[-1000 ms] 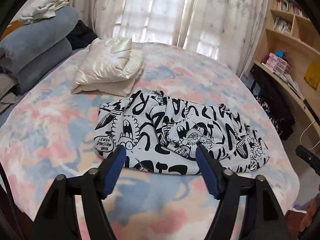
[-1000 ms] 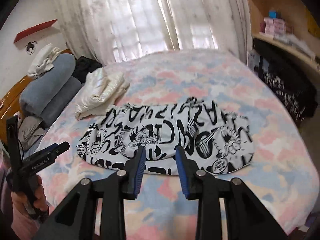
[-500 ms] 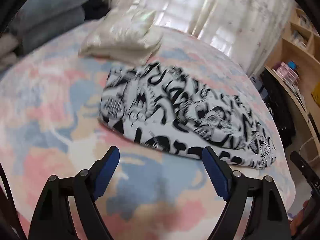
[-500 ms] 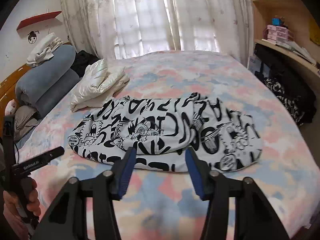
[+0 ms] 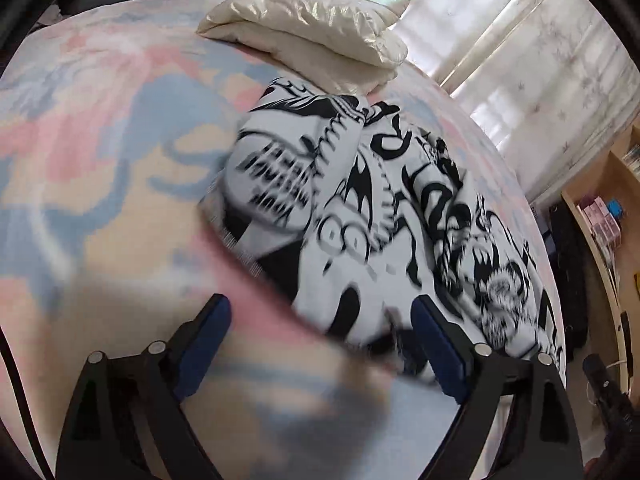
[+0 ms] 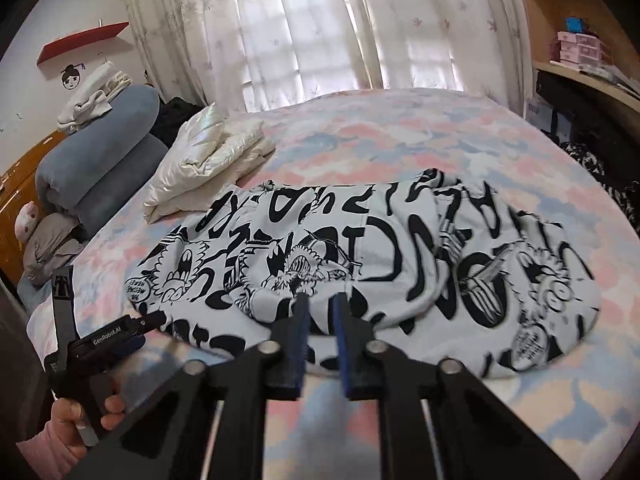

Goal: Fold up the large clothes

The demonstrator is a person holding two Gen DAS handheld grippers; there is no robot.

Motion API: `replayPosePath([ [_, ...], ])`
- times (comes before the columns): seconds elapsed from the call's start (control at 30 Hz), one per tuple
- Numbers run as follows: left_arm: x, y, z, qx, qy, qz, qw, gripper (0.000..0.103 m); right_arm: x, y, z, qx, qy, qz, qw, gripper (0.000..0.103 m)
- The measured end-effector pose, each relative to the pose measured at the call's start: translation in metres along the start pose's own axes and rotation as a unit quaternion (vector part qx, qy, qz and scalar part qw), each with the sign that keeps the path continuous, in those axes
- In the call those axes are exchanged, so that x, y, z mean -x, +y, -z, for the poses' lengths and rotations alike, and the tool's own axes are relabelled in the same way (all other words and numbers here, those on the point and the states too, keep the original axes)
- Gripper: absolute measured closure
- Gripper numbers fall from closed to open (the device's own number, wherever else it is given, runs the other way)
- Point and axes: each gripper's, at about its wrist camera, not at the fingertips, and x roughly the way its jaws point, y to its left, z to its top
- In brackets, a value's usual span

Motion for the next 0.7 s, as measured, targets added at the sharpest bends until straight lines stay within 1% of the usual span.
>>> replayPosePath([
  [0.13, -0.028, -0.002, -0.021, 0.019, -0.005, 0.003, 0.9998, 0.011, -0.031, -0.001, -0.012, -0.007, 0.006, -0.006, 1.0, 0.094],
  [0.2, -0.038, -0.003, -0.031, 0.03, -0.009, 0.005, 0.9995, 0.01, -0.054, -0.002, -0.02, -0.01, 0.014, -0.006, 1.0, 0.094],
  [0.33, -0.051, -0.005, -0.047, 0.053, -0.029, 0.009, 0.9981, 0.01, -0.092, -0.007, -0.038, -0.02, 0.019, 0.003, 1.0, 0.094],
  [0.4, -0.051, -0.007, -0.052, 0.061, -0.048, 0.004, 0.997, 0.019, -0.113, -0.012, -0.046, -0.029, 0.023, 0.013, 0.999, 0.094],
  [0.43, -0.049, -0.007, -0.054, 0.06, -0.061, -0.005, 0.9963, 0.033, -0.12, -0.014, -0.047, -0.033, 0.025, 0.015, 0.999, 0.094],
  [0.47, -0.048, -0.009, -0.056, 0.054, -0.071, -0.013, 0.9959, 0.051, -0.13, -0.015, -0.048, -0.035, 0.03, 0.017, 0.999, 0.094],
  [0.5, -0.046, -0.009, -0.057, 0.049, -0.078, -0.013, 0.9956, 0.06, -0.14, -0.016, -0.047, -0.037, 0.037, 0.018, 0.998, 0.094],
  [0.57, -0.044, -0.012, -0.061, 0.04, -0.088, 0.0, 0.9954, 0.081, -0.165, -0.015, -0.038, -0.03, 0.069, 0.02, 0.997, 0.093],
  [0.63, -0.036, -0.023, -0.062, 0.014, -0.107, 0.002, 0.9942, 0.088, -0.176, -0.011, -0.029, -0.013, 0.087, 0.025, 0.996, 0.093],
  [0.7, -0.025, -0.037, -0.06, -0.017, -0.135, -0.005, 0.9907, 0.091, -0.175, -0.004, -0.025, 0.013, 0.081, 0.037, 0.996, 0.093],
])
